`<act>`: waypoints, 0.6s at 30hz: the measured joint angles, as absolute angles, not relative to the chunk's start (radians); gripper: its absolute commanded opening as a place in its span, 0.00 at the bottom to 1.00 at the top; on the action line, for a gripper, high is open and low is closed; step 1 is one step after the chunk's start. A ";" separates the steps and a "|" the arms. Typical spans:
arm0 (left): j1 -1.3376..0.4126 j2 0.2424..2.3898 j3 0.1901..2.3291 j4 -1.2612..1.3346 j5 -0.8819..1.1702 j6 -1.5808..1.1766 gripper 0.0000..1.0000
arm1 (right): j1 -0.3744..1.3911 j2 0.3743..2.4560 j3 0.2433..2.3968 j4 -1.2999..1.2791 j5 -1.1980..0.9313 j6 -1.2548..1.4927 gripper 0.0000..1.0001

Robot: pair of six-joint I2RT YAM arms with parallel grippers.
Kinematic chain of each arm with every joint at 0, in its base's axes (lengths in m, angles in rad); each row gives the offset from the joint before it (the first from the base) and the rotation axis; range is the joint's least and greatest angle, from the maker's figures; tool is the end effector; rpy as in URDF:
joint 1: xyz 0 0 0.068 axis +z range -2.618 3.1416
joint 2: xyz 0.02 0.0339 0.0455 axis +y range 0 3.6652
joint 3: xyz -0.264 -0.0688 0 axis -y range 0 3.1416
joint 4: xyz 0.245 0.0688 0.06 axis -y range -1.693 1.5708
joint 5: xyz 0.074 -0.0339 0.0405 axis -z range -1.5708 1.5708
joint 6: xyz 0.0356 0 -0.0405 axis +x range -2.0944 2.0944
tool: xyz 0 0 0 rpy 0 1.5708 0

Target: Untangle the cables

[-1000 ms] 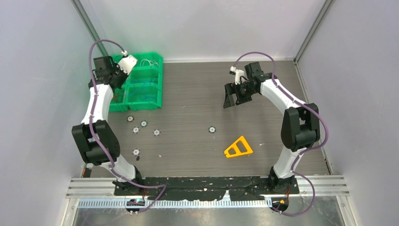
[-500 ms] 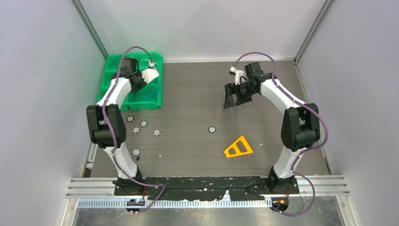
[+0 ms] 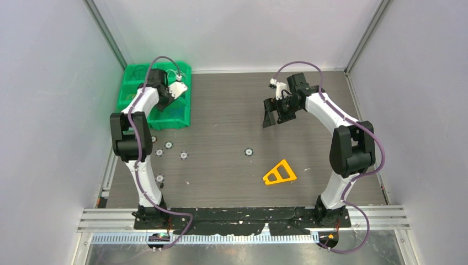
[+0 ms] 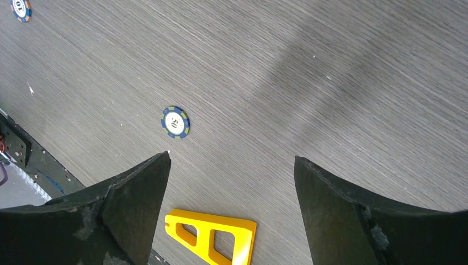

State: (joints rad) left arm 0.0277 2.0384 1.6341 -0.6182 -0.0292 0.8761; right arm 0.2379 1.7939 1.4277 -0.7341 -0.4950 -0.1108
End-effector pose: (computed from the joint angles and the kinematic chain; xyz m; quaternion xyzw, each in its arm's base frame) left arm 0.4448 0.0134 0.2144 0.3926 0.8789 0.1309 0.2374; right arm 0.3618 0.1051 0.2454 -0.2198 0.9186 0.2521 0.2104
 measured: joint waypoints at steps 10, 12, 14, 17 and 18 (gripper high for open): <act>0.053 2.040 1.601 -0.628 -0.027 0.902 0.54 | 0.237 1.794 1.428 -0.739 -0.492 -0.122 0.88; 0.055 2.019 1.596 -0.651 0.018 0.901 0.59 | 0.237 1.794 1.428 -0.740 -0.492 -0.122 0.89; 0.055 1.978 1.595 -0.686 0.068 0.894 0.59 | 0.235 1.794 1.428 -0.742 -0.492 -0.122 0.89; 0.055 1.919 1.637 -0.759 0.141 0.886 0.60 | 0.235 1.794 1.428 -0.742 -0.492 -0.122 0.89; 0.054 1.908 1.672 -0.786 0.165 0.879 0.60 | 0.235 1.794 1.428 -0.742 -0.492 -0.122 0.88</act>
